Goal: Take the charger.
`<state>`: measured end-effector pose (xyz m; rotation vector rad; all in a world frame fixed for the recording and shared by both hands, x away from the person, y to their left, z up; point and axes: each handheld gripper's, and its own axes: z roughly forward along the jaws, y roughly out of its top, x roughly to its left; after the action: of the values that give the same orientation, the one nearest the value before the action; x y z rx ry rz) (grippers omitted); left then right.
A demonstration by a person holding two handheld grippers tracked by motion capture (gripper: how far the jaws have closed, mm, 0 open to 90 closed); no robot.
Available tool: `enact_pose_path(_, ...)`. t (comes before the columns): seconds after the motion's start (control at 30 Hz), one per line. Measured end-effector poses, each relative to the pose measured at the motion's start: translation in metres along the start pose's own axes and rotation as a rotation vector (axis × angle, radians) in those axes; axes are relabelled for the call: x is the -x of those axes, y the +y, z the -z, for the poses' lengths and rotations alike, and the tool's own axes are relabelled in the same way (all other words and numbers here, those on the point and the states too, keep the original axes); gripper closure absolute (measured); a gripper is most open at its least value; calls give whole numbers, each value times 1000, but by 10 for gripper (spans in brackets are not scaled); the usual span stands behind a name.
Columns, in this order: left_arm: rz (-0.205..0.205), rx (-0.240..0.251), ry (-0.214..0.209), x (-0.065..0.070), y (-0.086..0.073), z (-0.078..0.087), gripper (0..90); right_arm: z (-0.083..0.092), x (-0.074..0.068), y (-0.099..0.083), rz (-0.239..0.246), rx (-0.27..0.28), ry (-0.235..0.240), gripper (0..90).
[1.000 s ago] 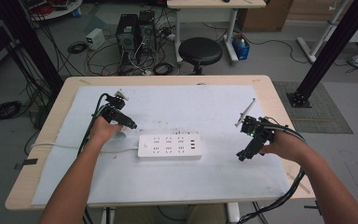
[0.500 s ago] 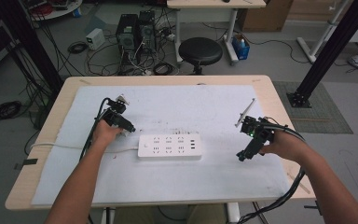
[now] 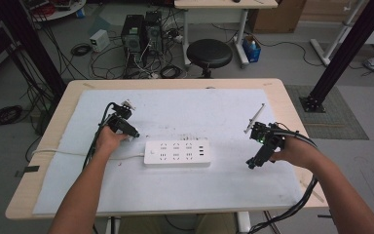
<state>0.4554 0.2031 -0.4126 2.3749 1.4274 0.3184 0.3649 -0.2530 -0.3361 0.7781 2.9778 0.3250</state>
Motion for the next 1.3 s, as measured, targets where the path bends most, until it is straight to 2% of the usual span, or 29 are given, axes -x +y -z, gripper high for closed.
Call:
enact_pose_path(0.13,-9,33,-20,-2,-2,11,425,0,1,-1,-17,10,-3,8)
enact_pose_path(0.23,-40,78,-46,-2,-3,26,425,0,2,-1,-20,10,-6,8)
enact_pose_path(0.47,-140,183,-77,9,0,76,425,-1,2,1,-11,9,-12,9)
enact_pose_path(0.57,-204,209,-87,17,3,96,425,0,0,2,-12,27,-11,9)
enact_pose_path(0.77,-298,263,-120,33,5,128,425,3,1,2,-28,50,-13,9)
enact_pose_path(0.87,-332,271,-119,39,6,137,425,2,2,3,-19,55,-13,9)
enact_pose_path(1.03,-386,251,-122,46,5,141,424,3,0,3,-31,58,-15,9)
enact_pose_path(1.2,-414,249,-137,49,4,141,424,6,-3,1,-39,57,-17,13)
enact_pose_path(1.3,-430,258,-153,51,3,143,424,9,-4,0,-47,79,-13,13)
